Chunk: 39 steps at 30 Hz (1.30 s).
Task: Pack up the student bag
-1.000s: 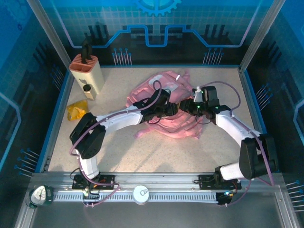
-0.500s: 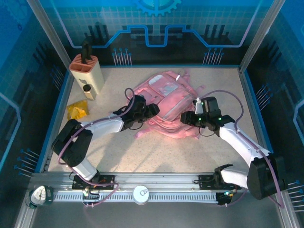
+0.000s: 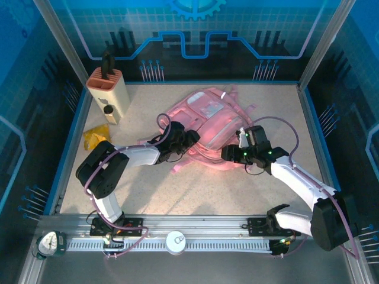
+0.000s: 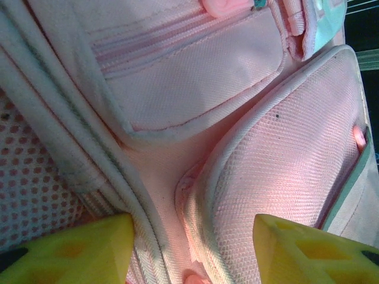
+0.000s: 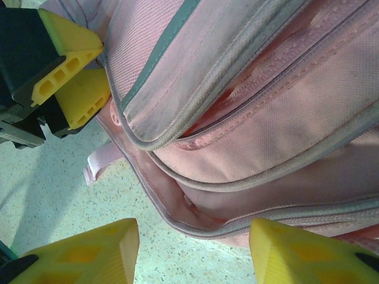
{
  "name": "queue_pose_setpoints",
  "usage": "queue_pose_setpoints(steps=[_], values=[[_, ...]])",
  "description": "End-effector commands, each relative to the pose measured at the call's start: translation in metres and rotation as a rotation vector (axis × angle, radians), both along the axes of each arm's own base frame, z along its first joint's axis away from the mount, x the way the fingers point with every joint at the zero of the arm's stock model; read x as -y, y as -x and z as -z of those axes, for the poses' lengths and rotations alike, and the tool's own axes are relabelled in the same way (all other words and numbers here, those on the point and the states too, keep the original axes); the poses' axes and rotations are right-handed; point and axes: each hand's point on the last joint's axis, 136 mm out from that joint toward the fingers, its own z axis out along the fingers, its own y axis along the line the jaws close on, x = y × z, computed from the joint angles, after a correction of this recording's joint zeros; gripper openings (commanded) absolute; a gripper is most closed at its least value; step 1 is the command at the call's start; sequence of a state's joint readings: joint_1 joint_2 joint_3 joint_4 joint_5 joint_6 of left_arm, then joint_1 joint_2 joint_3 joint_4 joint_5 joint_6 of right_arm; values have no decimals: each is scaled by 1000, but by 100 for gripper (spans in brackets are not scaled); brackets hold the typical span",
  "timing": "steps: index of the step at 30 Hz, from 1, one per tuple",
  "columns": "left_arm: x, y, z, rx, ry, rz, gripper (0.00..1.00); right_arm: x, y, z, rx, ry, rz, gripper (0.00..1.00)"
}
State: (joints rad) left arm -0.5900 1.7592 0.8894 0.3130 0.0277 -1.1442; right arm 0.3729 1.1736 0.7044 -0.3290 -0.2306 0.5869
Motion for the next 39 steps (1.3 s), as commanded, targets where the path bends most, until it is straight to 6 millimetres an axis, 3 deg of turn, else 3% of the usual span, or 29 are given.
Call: queue_pose_setpoints(steps=[1,8,13,21,29,33,39], values=[[11,-6,-14,31,65,10,56,-3,2,4,-9,9,-6,53],[-25,9,-23,16,-91,-66,62,3,1,1,11,40,6,55],[-2,3,-30,-1,-42,-13,59,-2,-2,5,-1,18,2,55],[17,-10,-6,-51,-24,16,56,-2,-3,8,-7,22,5,55],[24,-21,-3,-42,-34,21,36,2,-2,12,-23,69,28,55],[29,-20,-9,-33,-18,37,17,3,-2,7,-16,165,57,56],[39,-9,-25,-20,-6,65,0,-23,1,2,-15,155,114,60]])
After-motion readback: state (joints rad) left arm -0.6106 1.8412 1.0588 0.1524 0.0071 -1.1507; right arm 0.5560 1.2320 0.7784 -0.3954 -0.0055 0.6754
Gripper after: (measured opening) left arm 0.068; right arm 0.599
